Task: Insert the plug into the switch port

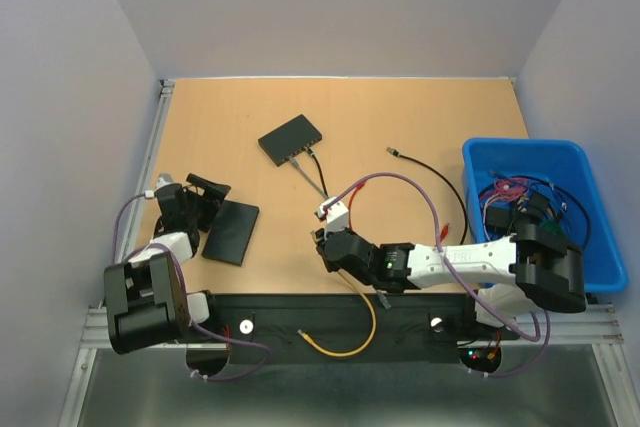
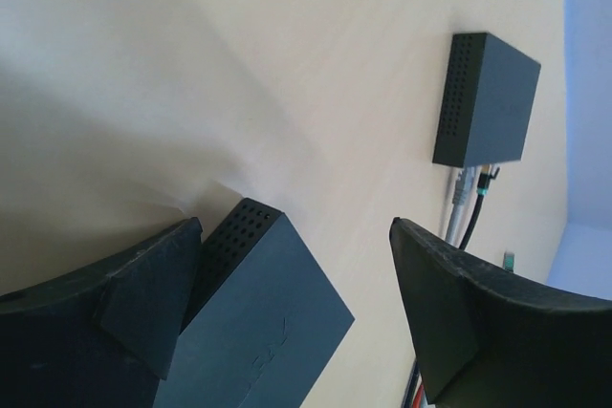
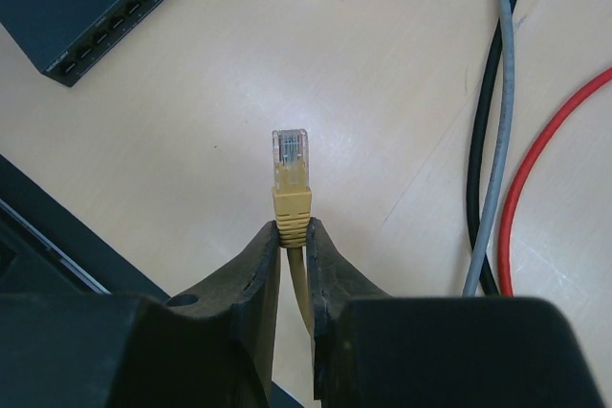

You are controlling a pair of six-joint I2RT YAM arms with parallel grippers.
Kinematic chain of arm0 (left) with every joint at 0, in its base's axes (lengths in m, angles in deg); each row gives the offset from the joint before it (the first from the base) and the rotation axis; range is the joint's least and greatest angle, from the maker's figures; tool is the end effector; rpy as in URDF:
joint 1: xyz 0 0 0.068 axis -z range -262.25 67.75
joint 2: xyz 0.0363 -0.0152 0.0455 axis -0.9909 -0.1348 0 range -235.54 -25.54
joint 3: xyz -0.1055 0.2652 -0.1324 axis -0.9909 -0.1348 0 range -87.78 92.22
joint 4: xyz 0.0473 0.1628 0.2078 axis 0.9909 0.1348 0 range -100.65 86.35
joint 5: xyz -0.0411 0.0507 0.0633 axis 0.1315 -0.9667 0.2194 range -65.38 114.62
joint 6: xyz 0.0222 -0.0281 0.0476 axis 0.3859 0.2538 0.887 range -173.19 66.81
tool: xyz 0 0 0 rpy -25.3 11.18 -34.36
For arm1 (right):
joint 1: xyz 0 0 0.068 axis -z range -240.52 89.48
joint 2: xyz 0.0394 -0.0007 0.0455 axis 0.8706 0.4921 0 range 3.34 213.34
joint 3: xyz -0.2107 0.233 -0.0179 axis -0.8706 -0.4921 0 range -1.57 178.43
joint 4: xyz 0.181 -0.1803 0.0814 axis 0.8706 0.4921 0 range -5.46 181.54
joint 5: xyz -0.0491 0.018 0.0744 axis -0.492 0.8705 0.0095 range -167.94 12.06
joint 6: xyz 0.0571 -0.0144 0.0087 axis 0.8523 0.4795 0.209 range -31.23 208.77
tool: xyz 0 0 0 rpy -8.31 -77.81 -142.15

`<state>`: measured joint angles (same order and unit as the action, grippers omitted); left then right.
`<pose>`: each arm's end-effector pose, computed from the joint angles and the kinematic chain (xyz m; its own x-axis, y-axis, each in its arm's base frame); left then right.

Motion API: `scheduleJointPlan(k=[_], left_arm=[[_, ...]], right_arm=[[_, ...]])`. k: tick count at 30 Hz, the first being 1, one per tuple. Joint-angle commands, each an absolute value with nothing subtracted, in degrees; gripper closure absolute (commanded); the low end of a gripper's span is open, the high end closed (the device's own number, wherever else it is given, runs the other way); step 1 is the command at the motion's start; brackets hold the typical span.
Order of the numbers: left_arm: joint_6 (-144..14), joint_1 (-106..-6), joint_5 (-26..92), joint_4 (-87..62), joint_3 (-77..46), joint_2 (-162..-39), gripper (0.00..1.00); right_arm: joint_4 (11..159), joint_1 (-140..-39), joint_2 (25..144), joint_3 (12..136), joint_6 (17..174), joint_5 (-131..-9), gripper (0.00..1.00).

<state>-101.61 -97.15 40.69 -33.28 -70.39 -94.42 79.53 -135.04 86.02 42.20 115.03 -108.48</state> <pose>0.2107 0.0436 0.1840 -0.3000 -0.8236 -0.4813 -0.3574 0.5648 -0.7438 0.1032 0.2903 0.2442 -0.4508 -0.2003 -0.8699 -0.5776 0.8084 0.1132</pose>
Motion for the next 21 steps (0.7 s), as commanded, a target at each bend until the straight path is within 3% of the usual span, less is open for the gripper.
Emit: scheduleJointPlan(k=[1, 12, 21], left_arm=[[-99.86, -92.63, 44.13, -35.07, -70.03, -99.28, 0.10], [-102.58, -80.78, 41.49, -37.71, -65.46, -102.18, 0.11], [-97.41, -76.63, 44.47, -39.73, -62.12, -105.52, 0.11]], right_arm=[[78.56, -134.79, 86.40, 44.22, 117.25, -108.78, 1.00], [78.56, -134.79, 89.03, 44.75, 116.81, -110.72, 1.00], [79.53, -134.53, 92.02, 47.82, 115.48, -109.05, 1.00]])
